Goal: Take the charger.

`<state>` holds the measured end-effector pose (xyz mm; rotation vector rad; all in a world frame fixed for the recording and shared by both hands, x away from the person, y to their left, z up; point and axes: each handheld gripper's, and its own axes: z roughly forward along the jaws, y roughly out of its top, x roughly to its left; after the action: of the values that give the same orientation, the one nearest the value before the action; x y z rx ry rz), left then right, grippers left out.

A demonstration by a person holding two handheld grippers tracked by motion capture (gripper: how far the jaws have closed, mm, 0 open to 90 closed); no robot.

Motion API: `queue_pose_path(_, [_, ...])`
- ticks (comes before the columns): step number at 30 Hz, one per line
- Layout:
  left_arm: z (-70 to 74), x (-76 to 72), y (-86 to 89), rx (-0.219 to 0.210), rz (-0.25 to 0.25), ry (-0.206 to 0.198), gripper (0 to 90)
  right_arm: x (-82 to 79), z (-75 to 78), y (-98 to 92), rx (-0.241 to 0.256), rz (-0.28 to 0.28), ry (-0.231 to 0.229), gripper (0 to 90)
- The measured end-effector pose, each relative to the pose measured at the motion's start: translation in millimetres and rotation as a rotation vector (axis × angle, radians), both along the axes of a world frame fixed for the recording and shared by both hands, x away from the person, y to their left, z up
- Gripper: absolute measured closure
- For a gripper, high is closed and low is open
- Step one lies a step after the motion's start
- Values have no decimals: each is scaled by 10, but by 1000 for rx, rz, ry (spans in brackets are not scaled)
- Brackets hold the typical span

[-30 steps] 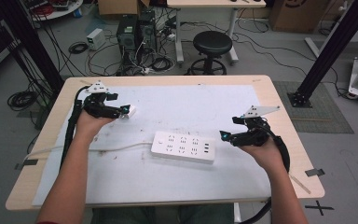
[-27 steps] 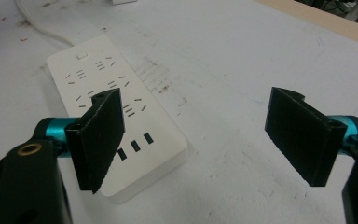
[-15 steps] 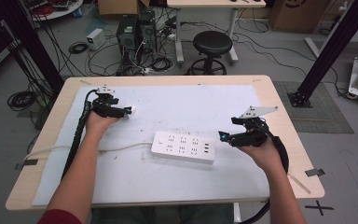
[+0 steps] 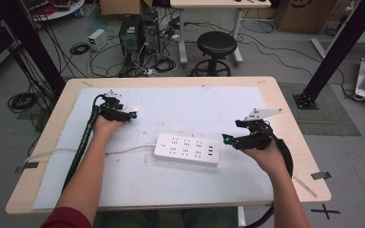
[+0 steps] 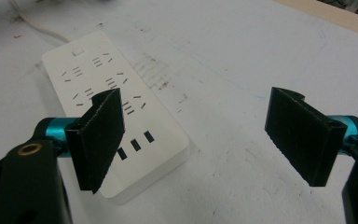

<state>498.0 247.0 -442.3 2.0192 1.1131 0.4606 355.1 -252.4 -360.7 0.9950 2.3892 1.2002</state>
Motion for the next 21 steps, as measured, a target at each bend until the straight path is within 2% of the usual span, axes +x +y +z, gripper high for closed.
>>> queue_pose_path(7, [-25,8,-7,2,-8,6,219,3,-2,13,-3,2,1,204])
queue_pose_path(18, [-57,5,-47,16,-23,11,352,-6,2,12,3,2,1,204])
queue_pose_path(21, [-58,-2,-69,35,-22,11,368,-12,5,7,3,1,0,204])
